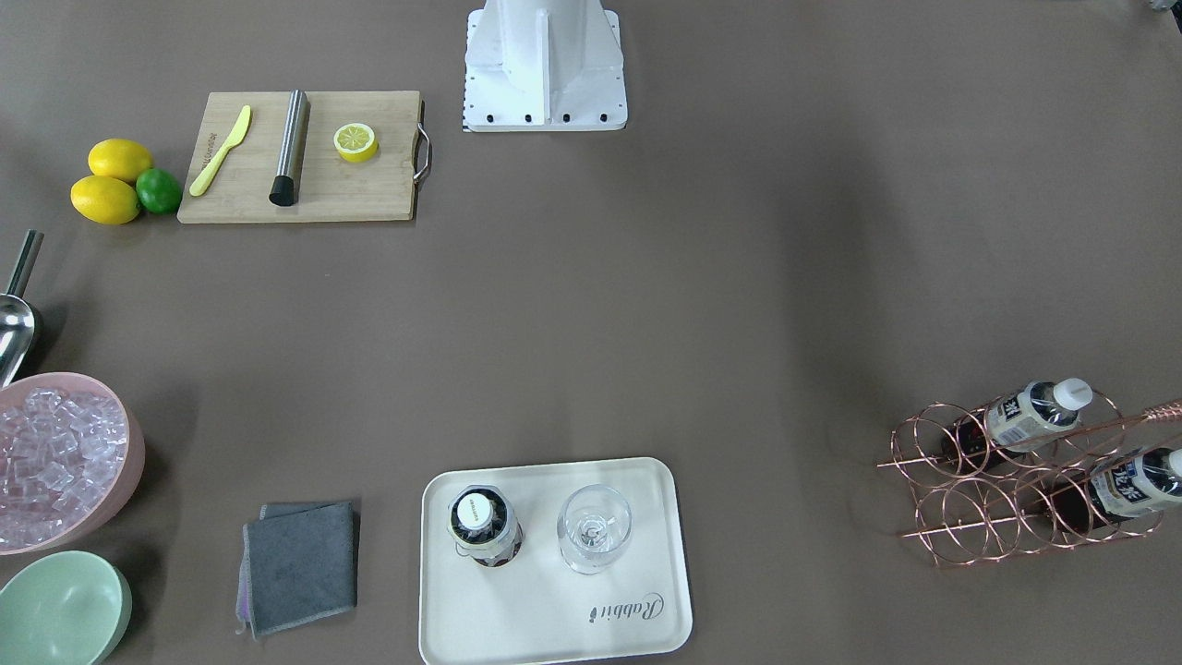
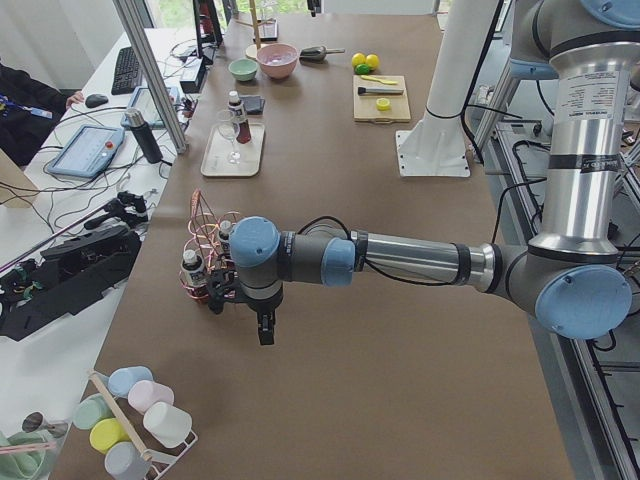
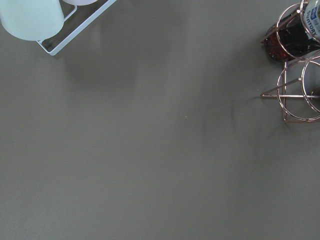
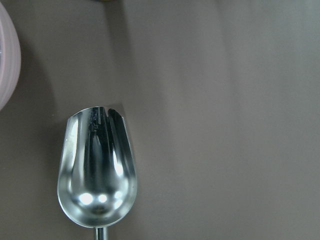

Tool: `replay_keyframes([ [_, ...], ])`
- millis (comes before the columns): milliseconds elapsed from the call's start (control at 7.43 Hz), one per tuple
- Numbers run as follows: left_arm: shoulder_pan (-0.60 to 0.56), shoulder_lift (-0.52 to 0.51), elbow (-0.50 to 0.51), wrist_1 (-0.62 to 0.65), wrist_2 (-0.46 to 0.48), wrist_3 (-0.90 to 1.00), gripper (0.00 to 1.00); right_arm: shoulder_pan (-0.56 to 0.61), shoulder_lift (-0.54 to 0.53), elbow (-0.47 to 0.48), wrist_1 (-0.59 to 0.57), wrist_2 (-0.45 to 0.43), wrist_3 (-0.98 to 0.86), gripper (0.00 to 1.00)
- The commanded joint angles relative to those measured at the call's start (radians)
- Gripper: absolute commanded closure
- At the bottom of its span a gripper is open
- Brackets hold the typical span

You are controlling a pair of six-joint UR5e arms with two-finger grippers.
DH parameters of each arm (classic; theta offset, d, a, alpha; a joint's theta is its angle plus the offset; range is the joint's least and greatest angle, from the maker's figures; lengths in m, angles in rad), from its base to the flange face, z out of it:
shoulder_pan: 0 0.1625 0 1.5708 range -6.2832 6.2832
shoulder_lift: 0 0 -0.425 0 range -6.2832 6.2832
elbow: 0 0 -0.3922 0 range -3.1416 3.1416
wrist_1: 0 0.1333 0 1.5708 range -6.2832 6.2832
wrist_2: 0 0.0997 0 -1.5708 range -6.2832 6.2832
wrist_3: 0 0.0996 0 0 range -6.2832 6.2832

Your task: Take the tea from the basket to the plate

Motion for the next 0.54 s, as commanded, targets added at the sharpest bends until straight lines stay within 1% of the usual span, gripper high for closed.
replay_keyframes([
  [0, 0.004, 0.002, 0.002, 0.000, 0.000, 0.000, 0.01, 0.036, 0.001, -0.047, 0.040, 0.004, -0.086, 0.00],
  [135, 0.007, 0.000, 0.027, -0.005, 0.000, 0.002, 0.01, 0.036, 0.001, -0.044, 0.040, 0.002, -0.086, 0.00],
  [404, 0.009, 0.000, 0.034, -0.005, 0.000, 0.002, 0.01, 0.038, -0.001, -0.041, 0.040, 0.002, -0.086, 0.00],
])
